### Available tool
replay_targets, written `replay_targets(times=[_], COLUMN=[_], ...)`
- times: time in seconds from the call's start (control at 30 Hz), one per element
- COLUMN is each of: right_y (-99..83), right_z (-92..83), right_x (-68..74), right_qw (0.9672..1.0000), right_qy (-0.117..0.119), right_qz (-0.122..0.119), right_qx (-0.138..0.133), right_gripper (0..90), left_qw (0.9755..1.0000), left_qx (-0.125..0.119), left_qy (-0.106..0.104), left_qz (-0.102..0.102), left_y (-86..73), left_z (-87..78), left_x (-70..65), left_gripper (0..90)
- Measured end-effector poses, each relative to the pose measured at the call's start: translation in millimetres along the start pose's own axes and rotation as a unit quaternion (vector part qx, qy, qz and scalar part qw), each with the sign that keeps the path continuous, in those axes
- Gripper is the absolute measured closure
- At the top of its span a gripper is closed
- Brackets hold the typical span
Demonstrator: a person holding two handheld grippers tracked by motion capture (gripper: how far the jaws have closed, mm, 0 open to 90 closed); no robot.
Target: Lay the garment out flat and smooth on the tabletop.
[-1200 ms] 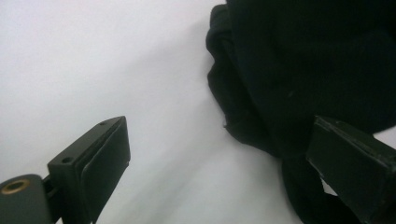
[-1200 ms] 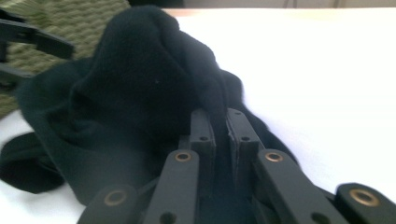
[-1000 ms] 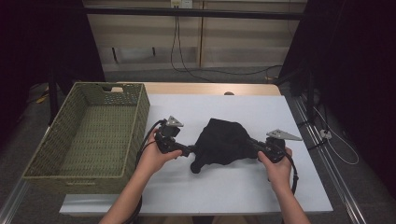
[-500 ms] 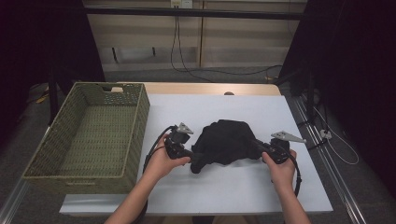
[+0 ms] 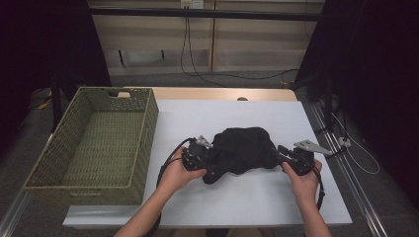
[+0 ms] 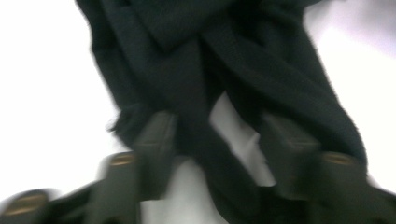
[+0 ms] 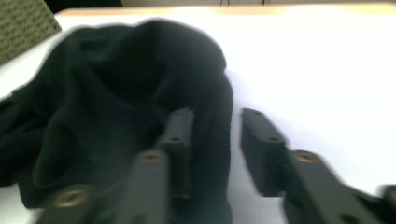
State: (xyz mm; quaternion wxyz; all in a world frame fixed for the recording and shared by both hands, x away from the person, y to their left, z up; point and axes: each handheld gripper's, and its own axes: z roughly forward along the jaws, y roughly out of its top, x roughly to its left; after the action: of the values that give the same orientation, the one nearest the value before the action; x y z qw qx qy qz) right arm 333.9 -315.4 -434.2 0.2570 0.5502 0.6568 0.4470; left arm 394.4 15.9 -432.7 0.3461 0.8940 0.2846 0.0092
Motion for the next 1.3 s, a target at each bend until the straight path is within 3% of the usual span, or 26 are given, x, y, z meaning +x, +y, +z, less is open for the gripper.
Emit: replay_targets(times=[0.1,0.23,0.27,0.37,0.43,0.5,0.6,0.63,0.8,0.93,1.0,1.03,1.1,1.2,1.3], right_y=[5.6,15.9,17.9,17.7,16.2,13.9,12.3,12.6,15.2,9.3,6.4,4.9,3.8,5.0,10.0], right_z=[-4.6,-6.3,-3.3,8.7,16.8,26.0,31.3,30.7,13.7,-0.9,-3.9,-5.0,-4.8,-4.5,-5.5], right_x=[6.4,27.0,34.8,53.5,62.2,66.7,59.5,56.4,29.1,4.4,-0.1,-0.7,1.6,10.4,22.0], right_qw=[0.9996,0.9974,0.9961,0.9930,0.9923,0.9916,0.9927,0.9933,0.9970,0.9991,0.9993,0.9994,0.9995,0.9989,0.9977], right_qy=[0.016,0.052,0.072,0.099,0.097,0.087,0.087,0.085,0.051,0.030,0.027,0.026,0.024,0.029,0.037], right_qz=[0.001,-0.027,-0.033,-0.061,-0.077,-0.096,-0.083,-0.078,-0.057,-0.030,-0.023,-0.021,-0.020,-0.036,-0.051], right_qx=[-0.022,-0.043,-0.038,-0.020,-0.011,0.001,0.009,0.006,-0.013,-0.011,-0.007,-0.006,-0.005,-0.010,-0.024], right_gripper=[48.7,37.3,34.4,33.8,40.6,59.7,82.3,84.6,87.2,87.1,86.8,85.4,74.0,63.9,52.4], left_qw=[0.9998,0.9994,0.9993,0.9990,0.9989,0.9987,0.9979,0.9977,0.9956,0.9944,0.9939,0.9941,0.9941,0.9950,0.9947], left_qx=[0.002,0.007,0.004,-0.006,-0.014,-0.018,-0.023,-0.024,-0.048,-0.055,-0.059,-0.058,-0.058,-0.048,-0.047], left_qy=[-0.010,-0.018,-0.018,-0.010,-0.001,0.006,0.018,0.022,0.033,0.040,0.039,0.036,0.034,0.034,0.019], left_qz=[-0.014,-0.030,-0.033,-0.043,-0.046,-0.048,-0.058,-0.060,-0.074,-0.081,-0.085,-0.084,-0.086,-0.081,-0.090], left_y=[0.9,3.2,3.1,3.1,3.2,2.4,0.3,-0.6,-0.4,1.4,2.6,3.3,4.4,5.4,4.8], left_z=[-1.0,-6.3,-7.5,-15.5,-21.2,-28.0,-33.4,-34.9,-45.7,-53.6,-56.3,-56.6,-56.1,-53.5,-51.8], left_x=[1.6,3.9,4.1,6.7,8.8,11.5,15.6,17.6,25.0,28.6,30.1,30.2,29.7,28.7,29.1], left_gripper=[74.5,82.9,84.1,85.5,85.8,86.0,86.0,86.0,86.0,86.0,86.0,86.0,85.9,86.0,85.8])
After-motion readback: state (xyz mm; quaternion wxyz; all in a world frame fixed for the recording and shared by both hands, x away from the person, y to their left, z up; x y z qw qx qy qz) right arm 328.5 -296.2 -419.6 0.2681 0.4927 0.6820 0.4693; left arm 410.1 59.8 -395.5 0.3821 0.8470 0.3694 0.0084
